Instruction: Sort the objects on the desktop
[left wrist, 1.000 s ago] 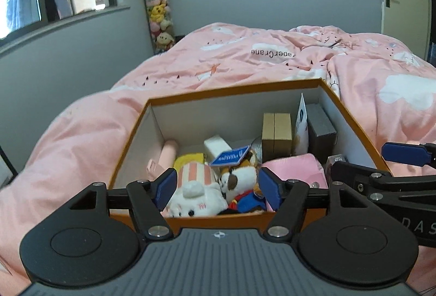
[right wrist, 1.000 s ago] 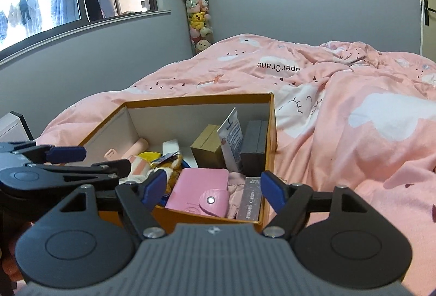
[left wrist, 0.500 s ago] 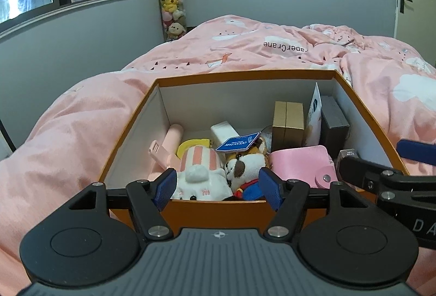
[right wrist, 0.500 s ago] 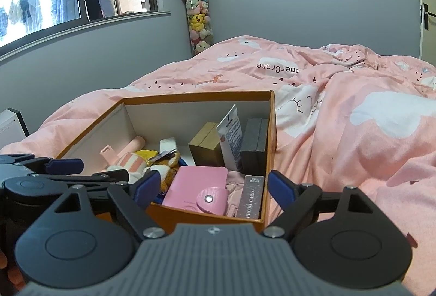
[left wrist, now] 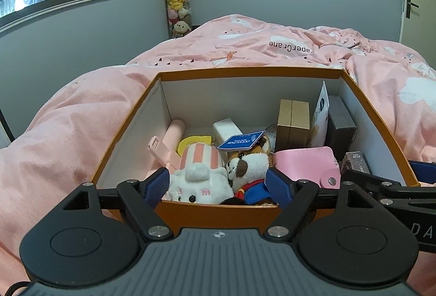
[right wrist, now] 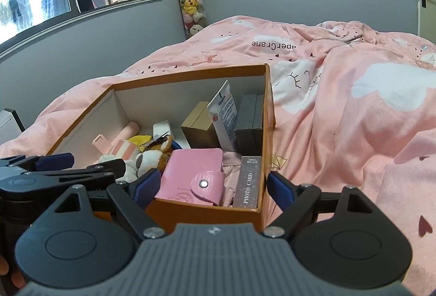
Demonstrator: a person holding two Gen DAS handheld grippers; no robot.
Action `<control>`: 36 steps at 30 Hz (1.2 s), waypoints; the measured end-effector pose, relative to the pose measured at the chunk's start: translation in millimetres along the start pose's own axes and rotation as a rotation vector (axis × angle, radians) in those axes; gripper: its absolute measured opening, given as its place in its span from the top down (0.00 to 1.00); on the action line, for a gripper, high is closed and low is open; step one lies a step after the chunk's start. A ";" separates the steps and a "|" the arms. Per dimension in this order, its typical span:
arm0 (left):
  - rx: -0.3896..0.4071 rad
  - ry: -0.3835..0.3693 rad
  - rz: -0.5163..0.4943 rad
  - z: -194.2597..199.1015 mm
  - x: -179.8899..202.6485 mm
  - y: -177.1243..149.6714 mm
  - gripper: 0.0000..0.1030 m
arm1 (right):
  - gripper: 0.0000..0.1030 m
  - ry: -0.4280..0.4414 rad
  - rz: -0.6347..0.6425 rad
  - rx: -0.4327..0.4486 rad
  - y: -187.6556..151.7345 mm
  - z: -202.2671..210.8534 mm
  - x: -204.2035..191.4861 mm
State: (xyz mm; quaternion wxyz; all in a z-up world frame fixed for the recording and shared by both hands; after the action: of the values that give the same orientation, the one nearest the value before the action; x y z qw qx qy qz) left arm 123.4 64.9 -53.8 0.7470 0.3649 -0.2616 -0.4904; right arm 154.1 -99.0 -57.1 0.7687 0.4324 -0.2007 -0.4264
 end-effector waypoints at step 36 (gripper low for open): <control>-0.012 -0.008 -0.002 -3.5 0.0 -0.5 0.10 | 0.16 -0.008 0.002 -0.006 -0.6 -3.9 0.1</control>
State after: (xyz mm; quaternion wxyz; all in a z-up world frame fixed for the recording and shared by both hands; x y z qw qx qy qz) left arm 125.8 65.8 -56.3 0.7476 0.3587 -0.2613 -0.4942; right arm 156.5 -97.3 -59.7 0.7697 0.4280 -0.2031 -0.4279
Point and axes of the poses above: each gripper's, at about its wrist camera, not at the fingertips, and z roughly against the way its jaws point, x to its right, y to its top, the point moved 4 cm from there along -z, roughly the way its jaws point, and after that the axes turned 7 degrees about z, right-handed, at the moved point
